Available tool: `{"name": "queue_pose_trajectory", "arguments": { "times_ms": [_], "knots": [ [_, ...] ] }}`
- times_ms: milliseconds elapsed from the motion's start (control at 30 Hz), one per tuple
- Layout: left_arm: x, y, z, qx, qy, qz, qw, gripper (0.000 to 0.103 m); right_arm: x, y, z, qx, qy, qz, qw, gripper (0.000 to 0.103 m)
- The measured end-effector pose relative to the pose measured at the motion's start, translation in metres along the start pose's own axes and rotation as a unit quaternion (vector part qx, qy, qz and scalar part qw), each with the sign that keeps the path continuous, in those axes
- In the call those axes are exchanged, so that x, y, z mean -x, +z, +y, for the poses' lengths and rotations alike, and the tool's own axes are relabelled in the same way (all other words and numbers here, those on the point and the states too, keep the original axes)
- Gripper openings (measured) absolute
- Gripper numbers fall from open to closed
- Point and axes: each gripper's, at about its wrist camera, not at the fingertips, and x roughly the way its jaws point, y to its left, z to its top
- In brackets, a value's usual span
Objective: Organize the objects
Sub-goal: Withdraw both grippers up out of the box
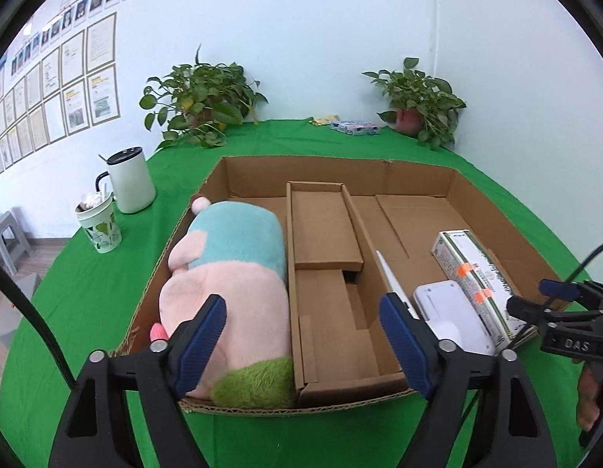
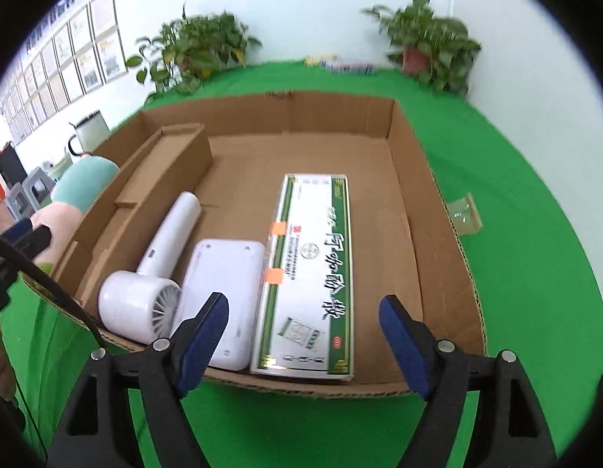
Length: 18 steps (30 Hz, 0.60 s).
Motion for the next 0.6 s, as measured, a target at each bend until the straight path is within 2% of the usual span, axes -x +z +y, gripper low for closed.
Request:
{"name": "queue_pose_trajectory", "arguments": {
  "times_ms": [100, 167, 200, 300, 400, 533, 600],
  "knots": [
    [-0.003, -0.013, -0.004, -0.006, 0.013, -0.005, 0.9999, 0.085, -0.001, -0.012, 0.010, -0.024, -0.011, -0.036, 0.999, 0.080],
    [-0.002, -0.024, -0.010, -0.026, 0.035, -0.024, 0.9988, 0.086, -0.002, -0.018, 0.015, -0.028, -0.031, -0.065, 0.997, 0.081],
    [-0.002, -0.028, -0.013, -0.037, 0.047, -0.032, 0.9977, 0.090, -0.001, -0.019, 0.019, -0.027, -0.042, -0.080, 0.996, 0.081],
    [-0.006, -0.039, -0.018, -0.044, 0.064, -0.043, 0.9960, 0.101, 0.000, -0.022, 0.026, -0.022, -0.046, -0.101, 0.994, 0.083],
    [-0.010, -0.047, -0.025, -0.057, 0.087, -0.056, 0.9930, 0.102, -0.003, -0.025, 0.032, 0.001, -0.073, -0.116, 0.991, 0.085],
    [-0.013, -0.046, -0.023, -0.049, 0.082, -0.052, 0.9941, 0.102, -0.002, -0.028, 0.029, 0.001, -0.072, -0.143, 0.987, 0.086],
    [-0.014, -0.046, -0.024, -0.050, 0.084, -0.050, 0.9940, 0.102, -0.004, -0.027, 0.029, 0.002, -0.071, -0.142, 0.987, 0.086]
  ]
}}
